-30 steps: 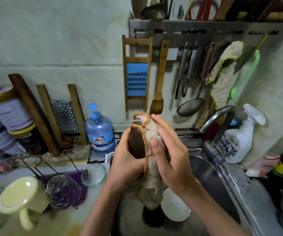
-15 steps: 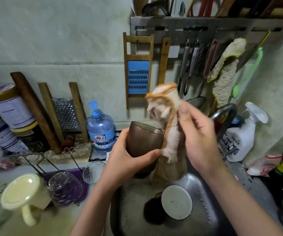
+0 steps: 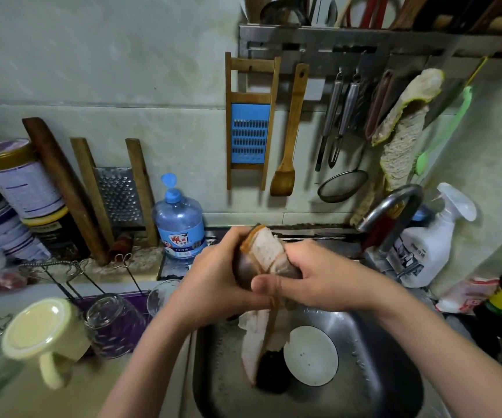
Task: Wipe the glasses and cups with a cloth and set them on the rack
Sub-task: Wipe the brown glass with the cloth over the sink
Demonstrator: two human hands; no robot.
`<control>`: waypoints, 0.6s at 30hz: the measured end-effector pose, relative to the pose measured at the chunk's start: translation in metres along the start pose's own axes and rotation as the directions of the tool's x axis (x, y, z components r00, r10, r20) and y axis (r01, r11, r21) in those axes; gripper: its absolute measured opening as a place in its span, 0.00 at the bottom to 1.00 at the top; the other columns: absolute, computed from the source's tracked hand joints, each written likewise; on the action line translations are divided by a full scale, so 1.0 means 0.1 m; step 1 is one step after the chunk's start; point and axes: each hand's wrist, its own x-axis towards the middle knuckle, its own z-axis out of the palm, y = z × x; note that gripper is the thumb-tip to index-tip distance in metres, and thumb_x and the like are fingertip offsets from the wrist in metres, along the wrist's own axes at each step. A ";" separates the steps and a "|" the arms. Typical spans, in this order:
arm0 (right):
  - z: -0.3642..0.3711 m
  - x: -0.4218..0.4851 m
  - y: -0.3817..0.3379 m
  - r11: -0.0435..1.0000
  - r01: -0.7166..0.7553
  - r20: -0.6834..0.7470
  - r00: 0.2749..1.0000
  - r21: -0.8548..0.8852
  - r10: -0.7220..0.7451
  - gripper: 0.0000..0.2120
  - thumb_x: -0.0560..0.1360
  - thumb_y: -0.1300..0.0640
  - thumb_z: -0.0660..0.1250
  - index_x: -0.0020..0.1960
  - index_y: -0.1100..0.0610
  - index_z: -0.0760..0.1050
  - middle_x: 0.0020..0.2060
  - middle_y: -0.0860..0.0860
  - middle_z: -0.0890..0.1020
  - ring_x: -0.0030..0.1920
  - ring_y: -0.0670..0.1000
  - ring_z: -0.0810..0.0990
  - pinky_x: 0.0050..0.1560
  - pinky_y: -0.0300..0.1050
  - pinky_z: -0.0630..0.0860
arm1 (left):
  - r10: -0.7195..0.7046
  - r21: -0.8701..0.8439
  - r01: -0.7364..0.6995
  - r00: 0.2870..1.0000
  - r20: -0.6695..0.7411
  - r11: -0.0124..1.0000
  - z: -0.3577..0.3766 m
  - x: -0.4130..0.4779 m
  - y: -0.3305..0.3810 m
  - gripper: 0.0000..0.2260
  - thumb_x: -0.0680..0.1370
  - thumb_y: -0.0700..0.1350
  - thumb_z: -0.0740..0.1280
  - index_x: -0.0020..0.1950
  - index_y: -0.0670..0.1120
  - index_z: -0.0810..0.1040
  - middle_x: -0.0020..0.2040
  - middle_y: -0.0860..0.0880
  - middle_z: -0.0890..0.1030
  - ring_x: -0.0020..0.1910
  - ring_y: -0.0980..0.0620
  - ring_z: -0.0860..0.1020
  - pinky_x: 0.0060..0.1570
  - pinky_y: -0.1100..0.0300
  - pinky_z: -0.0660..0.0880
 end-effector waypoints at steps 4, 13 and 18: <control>0.04 -0.02 0.08 0.940 -0.049 0.187 0.982 0.338 -0.016 0.29 0.69 0.36 0.68 0.46 0.64 0.75 0.35 0.55 0.77 0.37 0.51 0.74 0.41 0.57 0.76 | 0.045 0.083 -0.059 0.986 0.161 0.995 -0.07 0.03 0.01 0.37 0.56 0.61 0.72 0.65 0.58 0.71 0.52 0.60 0.80 0.51 0.60 0.79 0.53 0.56 0.76; 0.20 -0.09 0.18 0.692 0.060 -0.165 0.983 0.719 0.086 0.24 0.71 0.45 0.71 0.51 0.67 0.78 0.44 0.66 0.82 0.45 0.60 0.81 0.52 0.57 0.76 | 0.033 -0.365 -0.040 0.999 -0.025 0.930 0.00 -0.02 -0.20 0.31 0.69 0.65 0.71 0.68 0.55 0.70 0.63 0.52 0.78 0.66 0.56 0.74 0.65 0.58 0.71; 0.20 -0.09 0.08 0.723 0.075 -0.208 0.973 0.687 0.097 0.16 0.72 0.47 0.71 0.43 0.61 0.77 0.34 0.45 0.80 0.38 0.45 0.78 0.43 0.39 0.75 | -0.186 -0.507 -0.039 0.904 -0.385 0.861 0.40 0.03 -0.08 0.08 0.80 0.33 0.60 0.52 0.41 0.78 0.48 0.65 0.79 0.49 0.69 0.75 0.50 0.74 0.69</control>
